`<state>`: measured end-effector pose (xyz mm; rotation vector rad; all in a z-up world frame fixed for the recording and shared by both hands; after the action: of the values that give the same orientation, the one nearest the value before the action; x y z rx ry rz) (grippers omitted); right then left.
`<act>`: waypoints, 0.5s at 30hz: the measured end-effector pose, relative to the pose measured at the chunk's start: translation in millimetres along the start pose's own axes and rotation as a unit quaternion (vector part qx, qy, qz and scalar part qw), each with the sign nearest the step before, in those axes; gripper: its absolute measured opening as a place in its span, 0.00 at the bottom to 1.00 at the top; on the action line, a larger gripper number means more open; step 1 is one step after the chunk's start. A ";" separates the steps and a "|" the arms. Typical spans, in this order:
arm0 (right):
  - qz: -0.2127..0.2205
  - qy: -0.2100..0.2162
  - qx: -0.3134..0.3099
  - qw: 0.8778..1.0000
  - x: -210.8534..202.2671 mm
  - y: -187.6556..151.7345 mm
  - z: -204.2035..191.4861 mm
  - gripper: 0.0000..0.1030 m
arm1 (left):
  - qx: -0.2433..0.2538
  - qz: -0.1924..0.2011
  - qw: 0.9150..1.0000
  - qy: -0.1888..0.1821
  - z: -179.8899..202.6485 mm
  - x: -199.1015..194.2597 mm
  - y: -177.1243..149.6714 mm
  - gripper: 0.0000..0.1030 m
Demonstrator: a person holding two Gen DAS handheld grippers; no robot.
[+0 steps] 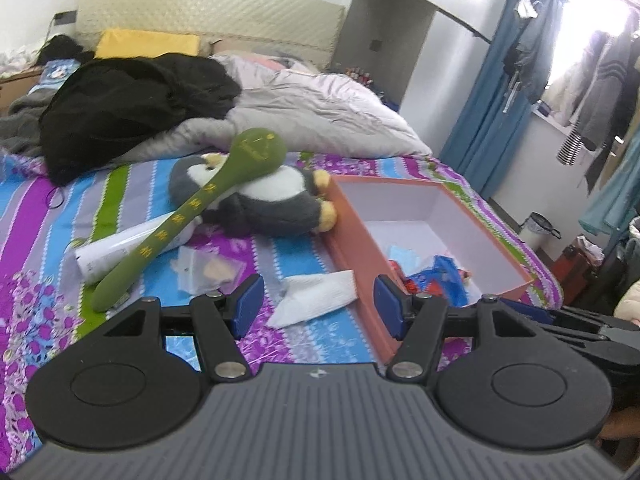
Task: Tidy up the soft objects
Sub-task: 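Withdraw both open tools from the box back over the bed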
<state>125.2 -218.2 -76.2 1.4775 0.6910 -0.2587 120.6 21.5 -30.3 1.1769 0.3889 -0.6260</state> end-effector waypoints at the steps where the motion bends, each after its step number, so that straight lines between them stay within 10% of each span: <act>1: -0.005 0.001 0.002 1.000 3.6 -1.9 -1.3 0.38 | -0.004 0.000 1.000 0.003 -4.3 0.7 -1.6 0.64; 15: -0.057 0.002 -0.007 0.998 58.9 -8.4 -23.0 0.38 | -0.052 -0.054 0.997 0.031 -65.1 58.7 -13.5 0.64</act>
<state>160.6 -182.3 -115.3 1.4282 0.7793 -0.3372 159.6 64.6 -97.3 1.0833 0.5341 -0.6575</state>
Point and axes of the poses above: each gripper's, at about its wrist camera, not at the fingertips, and x roughly the way its jaws point, z to its right, y to its top, the point moved 2 cm from there along x, roughly the way its jaws point, and after that the axes turned 7 degrees about -x, right-handed, at the moved point
